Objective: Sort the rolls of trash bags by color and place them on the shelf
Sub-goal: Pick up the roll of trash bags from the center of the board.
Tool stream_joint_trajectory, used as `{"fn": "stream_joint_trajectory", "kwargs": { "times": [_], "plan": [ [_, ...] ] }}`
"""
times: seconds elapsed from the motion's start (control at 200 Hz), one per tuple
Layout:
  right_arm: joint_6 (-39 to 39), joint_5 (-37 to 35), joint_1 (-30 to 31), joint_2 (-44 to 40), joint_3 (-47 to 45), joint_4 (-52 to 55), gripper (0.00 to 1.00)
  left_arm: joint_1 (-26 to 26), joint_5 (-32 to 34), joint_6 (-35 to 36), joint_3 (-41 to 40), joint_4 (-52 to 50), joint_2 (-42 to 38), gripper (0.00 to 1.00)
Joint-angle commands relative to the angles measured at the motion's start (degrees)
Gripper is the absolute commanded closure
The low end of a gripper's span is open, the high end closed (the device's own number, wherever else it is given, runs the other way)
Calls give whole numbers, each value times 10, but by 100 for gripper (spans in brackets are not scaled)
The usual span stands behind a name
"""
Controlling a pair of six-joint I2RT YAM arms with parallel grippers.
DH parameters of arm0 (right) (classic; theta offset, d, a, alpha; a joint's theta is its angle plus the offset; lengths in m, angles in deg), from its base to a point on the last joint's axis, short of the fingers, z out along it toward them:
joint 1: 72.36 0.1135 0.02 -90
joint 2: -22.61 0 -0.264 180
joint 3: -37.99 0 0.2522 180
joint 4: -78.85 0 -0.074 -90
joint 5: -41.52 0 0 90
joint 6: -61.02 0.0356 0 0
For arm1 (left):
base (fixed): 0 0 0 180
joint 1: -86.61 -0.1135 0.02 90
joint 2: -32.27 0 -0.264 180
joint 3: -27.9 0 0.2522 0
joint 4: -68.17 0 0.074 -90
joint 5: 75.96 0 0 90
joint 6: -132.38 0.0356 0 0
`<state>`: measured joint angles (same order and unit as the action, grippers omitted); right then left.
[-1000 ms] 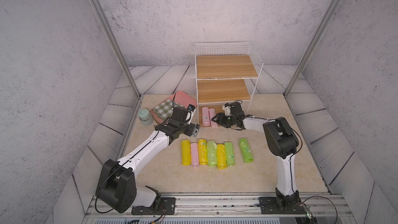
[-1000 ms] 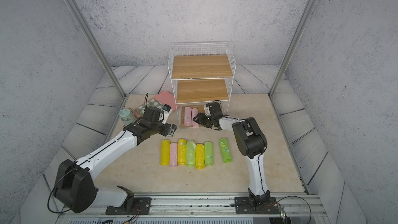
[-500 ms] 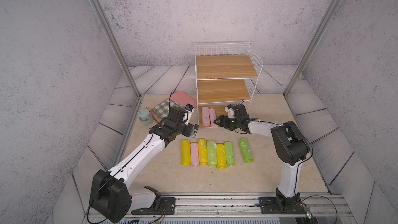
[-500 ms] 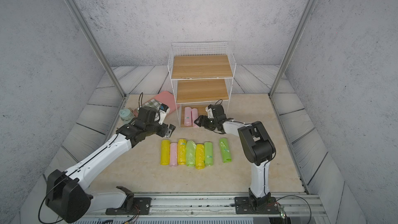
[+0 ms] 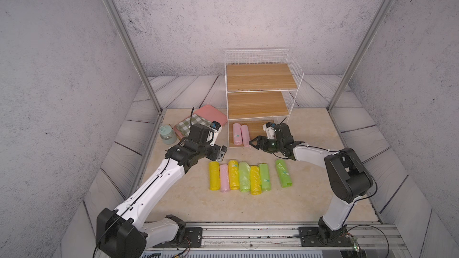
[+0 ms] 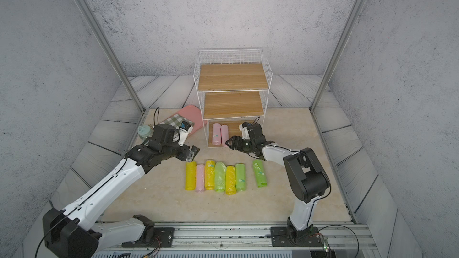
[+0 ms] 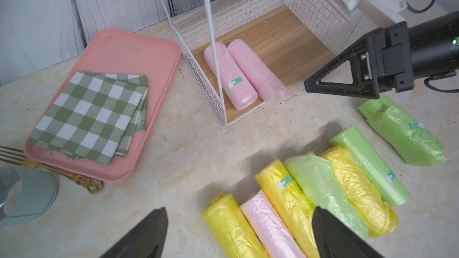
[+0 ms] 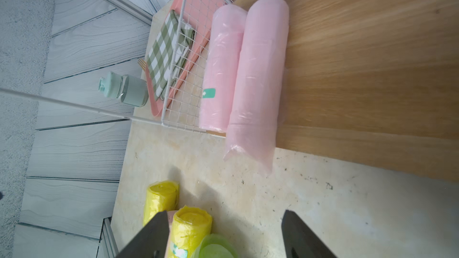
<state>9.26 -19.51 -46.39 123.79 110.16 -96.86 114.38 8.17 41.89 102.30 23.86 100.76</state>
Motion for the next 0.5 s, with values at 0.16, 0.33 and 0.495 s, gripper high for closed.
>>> {"fn": "stream_joint_trajectory", "kwargs": {
  "times": [0.16, 0.33, 0.495],
  "plan": [
    [-71, -1, 25, -97, -44, 52, 24, 21, -3, -21, 12, -62, -13, 3],
    [-111, -6, 36, -148, -79, 74, 24, 29, -6, -38, 11, -90, -11, 3],
    [-132, -4, 39, -197, -121, 78, 24, 39, -1, -66, 0, -97, 6, 3]
  ]
}}
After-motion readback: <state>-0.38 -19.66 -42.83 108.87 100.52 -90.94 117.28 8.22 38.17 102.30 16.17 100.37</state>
